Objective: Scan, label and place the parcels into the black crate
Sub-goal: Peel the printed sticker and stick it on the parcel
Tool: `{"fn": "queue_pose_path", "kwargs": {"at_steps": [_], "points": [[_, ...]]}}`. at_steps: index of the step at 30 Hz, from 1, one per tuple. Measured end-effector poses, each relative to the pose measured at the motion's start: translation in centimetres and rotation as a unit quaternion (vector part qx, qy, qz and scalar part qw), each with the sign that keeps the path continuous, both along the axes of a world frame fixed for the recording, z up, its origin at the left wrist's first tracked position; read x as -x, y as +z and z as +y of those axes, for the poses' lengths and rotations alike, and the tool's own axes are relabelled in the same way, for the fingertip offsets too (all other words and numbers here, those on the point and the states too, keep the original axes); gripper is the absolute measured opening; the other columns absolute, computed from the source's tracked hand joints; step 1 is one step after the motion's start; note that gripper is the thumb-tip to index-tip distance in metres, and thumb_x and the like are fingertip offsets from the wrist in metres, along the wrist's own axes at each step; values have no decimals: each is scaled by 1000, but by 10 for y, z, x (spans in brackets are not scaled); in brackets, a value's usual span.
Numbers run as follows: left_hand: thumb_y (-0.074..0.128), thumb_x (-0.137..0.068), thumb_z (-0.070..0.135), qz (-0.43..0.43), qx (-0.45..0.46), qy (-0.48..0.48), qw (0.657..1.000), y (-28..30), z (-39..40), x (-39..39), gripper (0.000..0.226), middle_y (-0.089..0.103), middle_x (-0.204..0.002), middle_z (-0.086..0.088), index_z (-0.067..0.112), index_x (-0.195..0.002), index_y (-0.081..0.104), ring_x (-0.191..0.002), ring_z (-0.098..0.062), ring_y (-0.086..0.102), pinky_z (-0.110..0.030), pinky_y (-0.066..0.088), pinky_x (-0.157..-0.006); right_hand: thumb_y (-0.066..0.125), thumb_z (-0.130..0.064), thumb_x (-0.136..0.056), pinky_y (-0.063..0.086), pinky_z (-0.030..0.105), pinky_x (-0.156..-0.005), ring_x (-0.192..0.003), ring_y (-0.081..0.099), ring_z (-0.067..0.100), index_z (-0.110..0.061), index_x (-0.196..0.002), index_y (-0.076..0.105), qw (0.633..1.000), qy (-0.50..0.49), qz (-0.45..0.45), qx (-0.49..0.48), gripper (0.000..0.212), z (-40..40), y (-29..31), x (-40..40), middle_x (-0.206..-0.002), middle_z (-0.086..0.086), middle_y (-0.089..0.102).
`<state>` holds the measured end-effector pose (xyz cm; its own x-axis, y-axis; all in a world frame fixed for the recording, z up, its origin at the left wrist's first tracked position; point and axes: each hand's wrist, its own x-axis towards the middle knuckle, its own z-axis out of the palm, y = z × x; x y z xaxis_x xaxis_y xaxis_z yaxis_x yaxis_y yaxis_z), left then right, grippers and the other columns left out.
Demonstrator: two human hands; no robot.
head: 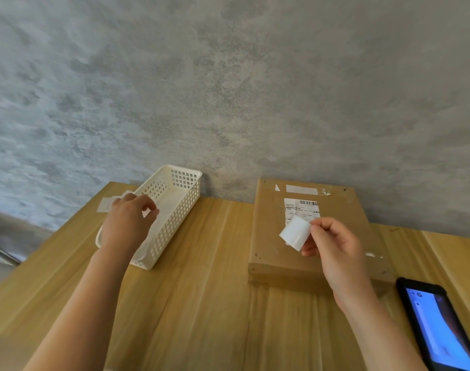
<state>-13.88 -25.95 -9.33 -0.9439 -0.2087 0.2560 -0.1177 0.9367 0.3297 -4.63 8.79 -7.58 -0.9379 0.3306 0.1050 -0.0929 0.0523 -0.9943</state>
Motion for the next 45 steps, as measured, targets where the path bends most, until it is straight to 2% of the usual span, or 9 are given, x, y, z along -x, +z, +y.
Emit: {"fn": "queue_pose_path", "kwargs": {"at_steps": [7,12,20,23,27,32,36,42,45], "points": [[62,-94,33,60,-63,-71,994,17,32,-13,10,58,-101,9,30,-101,67,-101,-15,48,-32,38,-75,53,-3,-97,53,21,-56,-61,61,10,-9,-87,65,1000,-8,9,-7,17,2,-1,-2,-71,2,67],[66,-91,26,81,-174,-232,954,32,99,-44,7,62,-83,19,33,-89,65,-83,0,55,-12,38,-70,54,-6,-97,53,22,-58,-60,61,10,-10,-88,65,999,-9,21,-28,15,2,-1,-10,-71,-3,69],[64,-86,40,33,-280,-373,884,26,177,-93,25,59,-107,23,32,-110,63,-107,-4,53,-11,42,-80,59,-9,-96,52,34,-67,-69,64,19,-19,-85,65,995,7,47,-89,17,2,-7,-26,-78,7,69],[68,-81,46,8,-301,-384,873,21,186,-95,32,59,-103,23,30,-108,62,-105,-5,55,-11,42,-79,59,-18,-93,53,31,-70,-75,65,18,-25,-85,66,992,20,72,-100,13,3,-9,-33,-81,-1,69],[68,-72,55,-21,-343,-388,856,14,191,-96,40,61,-103,22,31,-103,59,-100,-7,58,-14,45,-78,60,-3,-95,48,14,-76,-87,65,3,-18,-93,69,991,59,79,-86,18,5,-7,-41,-91,-12,71],[76,-70,44,-30,-392,-365,844,9,195,-96,40,63,-98,13,28,-102,58,-93,-11,61,-22,51,-78,64,-32,-88,51,19,-82,-94,68,11,-28,-97,71,993,88,60,-53,12,11,-11,-46,-98,-2,74],[75,-67,48,-36,-404,-356,842,7,196,-97,45,61,-98,15,28,-102,55,-93,-10,61,-28,53,-78,60,-23,-92,50,16,-85,-99,68,8,-21,-107,70,990,128,52,-36,18,11,-14,-51,-103,-3,74],[72,-87,12,-37,-433,-339,834,8,198,-94,22,61,-85,17,21,-97,55,-79,-13,60,-27,51,-68,43,-27,-100,48,22,-95,-112,64,13,-16,-114,69,984,160,50,-53,31,13,-15,-54,-113,-4,72],[62,-94,8,-54,-474,-328,815,10,200,-92,12,55,-72,19,17,-92,55,-66,-5,51,-19,41,-61,49,-35,-100,49,19,-88,-105,65,9,-23,-111,66,992,75,58,-86,24,15,-15,-54,-107,-9,71]]}}
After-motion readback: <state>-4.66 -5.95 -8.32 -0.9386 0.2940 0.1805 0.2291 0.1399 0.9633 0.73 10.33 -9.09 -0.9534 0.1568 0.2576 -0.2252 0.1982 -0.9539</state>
